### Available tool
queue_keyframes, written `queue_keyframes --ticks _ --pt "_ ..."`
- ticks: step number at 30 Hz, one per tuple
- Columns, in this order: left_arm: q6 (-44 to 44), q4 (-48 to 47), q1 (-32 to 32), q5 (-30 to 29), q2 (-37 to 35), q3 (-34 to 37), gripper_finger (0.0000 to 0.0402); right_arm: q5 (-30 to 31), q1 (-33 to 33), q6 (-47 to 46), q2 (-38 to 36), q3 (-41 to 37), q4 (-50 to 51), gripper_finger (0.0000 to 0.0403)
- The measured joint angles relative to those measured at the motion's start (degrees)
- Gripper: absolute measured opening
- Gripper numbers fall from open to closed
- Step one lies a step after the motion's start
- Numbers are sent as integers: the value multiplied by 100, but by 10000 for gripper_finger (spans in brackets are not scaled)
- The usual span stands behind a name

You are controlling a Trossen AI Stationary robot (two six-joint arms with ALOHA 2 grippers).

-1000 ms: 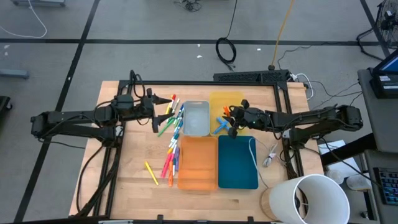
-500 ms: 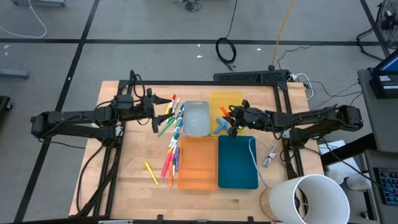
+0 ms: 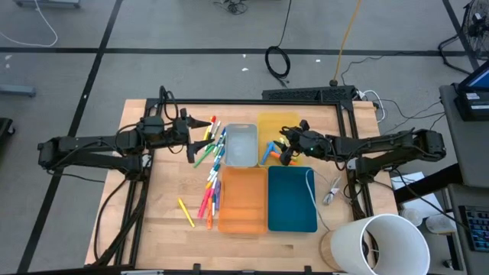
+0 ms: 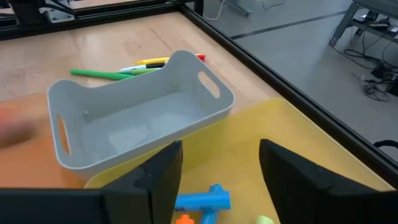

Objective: Pick & Place Markers
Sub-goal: Put the violet highlighter pen into the yellow bin

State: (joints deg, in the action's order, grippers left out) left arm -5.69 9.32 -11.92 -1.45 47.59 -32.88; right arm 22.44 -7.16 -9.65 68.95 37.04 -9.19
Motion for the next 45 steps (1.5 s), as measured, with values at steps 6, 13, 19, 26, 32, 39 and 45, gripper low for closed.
queue_keyframes --ticks 6,13,19,26,32,39,45 --pt "241 -85 0 73 0 -2 280 0 -2 0 0 0 0 217" --pt "1110 -1723 360 1895 3 -7 280 0 -2 25 0 0 0 211" --pt "1701 -2022 2057 1142 557 -10 280 -1 -33 68 0 0 -119 214" --pt "3200 -2617 3533 -1234 1739 -345 280 -14 -31 68 2 0 -347 211" --pt "2512 -2146 3807 -2052 2847 -345 280 -17 -31 19 2 0 -348 210" --pt "2382 -1561 3671 -1961 3648 -350 280 -17 -32 1 2 0 -348 208" --pt "2000 -1467 3656 -1892 3951 -350 280 -17 -33 2 2 0 -343 208"
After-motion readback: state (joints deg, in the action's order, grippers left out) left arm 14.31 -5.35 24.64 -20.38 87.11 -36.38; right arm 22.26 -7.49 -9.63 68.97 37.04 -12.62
